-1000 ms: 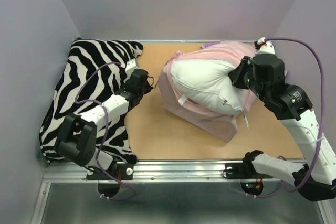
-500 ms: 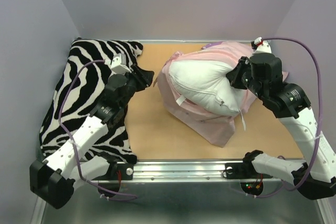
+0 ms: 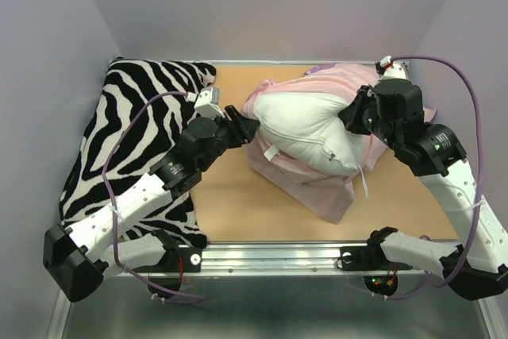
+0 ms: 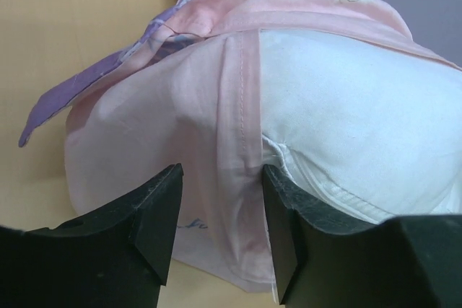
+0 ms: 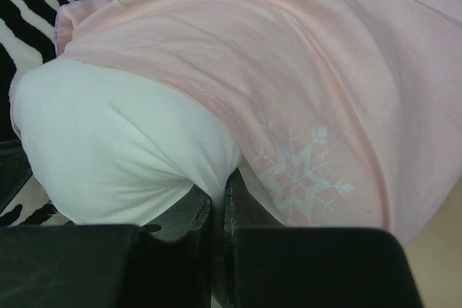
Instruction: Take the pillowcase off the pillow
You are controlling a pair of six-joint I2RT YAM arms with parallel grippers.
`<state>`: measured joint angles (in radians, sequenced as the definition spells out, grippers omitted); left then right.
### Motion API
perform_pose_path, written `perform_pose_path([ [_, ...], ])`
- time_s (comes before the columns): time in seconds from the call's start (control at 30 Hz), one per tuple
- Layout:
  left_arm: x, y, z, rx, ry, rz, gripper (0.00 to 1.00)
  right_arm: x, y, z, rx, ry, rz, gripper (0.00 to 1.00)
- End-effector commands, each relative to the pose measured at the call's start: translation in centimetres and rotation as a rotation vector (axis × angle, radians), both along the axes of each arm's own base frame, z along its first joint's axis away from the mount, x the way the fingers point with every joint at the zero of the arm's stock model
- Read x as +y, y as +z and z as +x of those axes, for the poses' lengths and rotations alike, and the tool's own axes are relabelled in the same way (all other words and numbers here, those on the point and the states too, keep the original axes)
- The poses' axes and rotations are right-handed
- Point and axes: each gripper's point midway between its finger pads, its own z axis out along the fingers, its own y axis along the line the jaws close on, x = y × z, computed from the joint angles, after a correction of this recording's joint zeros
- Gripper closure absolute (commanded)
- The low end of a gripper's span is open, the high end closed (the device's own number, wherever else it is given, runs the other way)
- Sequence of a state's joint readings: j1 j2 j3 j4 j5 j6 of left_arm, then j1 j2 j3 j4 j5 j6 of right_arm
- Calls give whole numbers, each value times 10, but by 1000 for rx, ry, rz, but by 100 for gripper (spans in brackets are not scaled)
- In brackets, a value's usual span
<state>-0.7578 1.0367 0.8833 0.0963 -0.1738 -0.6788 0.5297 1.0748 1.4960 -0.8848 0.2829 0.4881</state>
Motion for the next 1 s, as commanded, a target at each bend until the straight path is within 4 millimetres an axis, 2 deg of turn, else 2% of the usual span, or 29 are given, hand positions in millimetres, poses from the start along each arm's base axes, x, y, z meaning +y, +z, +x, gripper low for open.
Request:
perform_pose_path([
  [0.0,4,16,7,-32,53,-31,48,1,59,10,-184,-26,120,99],
  [0.07,7,13,12,-28,83,-24,60,2,61,9,-187,-22,123,100],
  [0.1,9,9,18,-22,109,-11,76,1,63,8,-192,-24,126,100],
  [0.2,18,-1,30,8,185,18,100,-3,68,5,-207,-30,125,99],
  [0.37,52,-18,57,49,309,21,100,-12,75,-3,-224,-45,119,99],
  [0.4,63,-23,67,52,345,21,100,-14,76,-6,-227,-48,120,99],
  [0.57,71,-38,96,71,354,28,100,-24,82,-14,-240,-71,119,99],
  [0.6,66,-49,102,85,337,44,100,-25,85,-16,-247,-74,126,99],
  [0.63,55,-49,105,69,288,39,100,-24,84,-15,-243,-77,134,99],
  [0.67,46,-66,110,94,254,56,100,-22,87,-13,-245,-77,139,100],
  [0.73,19,-72,111,57,129,20,100,-12,90,-7,-237,-53,159,99],
  [0.77,8,-98,112,99,96,41,100,-2,96,3,-247,-32,183,100],
  [0.87,-26,-121,114,106,-5,46,100,31,114,13,-251,81,266,99],
  [0.9,-34,-145,120,148,-18,57,97,44,113,22,-239,113,279,100],
  [0.93,-47,-147,120,144,-69,22,96,57,123,22,-243,162,326,99],
  [0.97,-57,-166,122,184,-95,-1,96,65,126,24,-238,191,346,100],
])
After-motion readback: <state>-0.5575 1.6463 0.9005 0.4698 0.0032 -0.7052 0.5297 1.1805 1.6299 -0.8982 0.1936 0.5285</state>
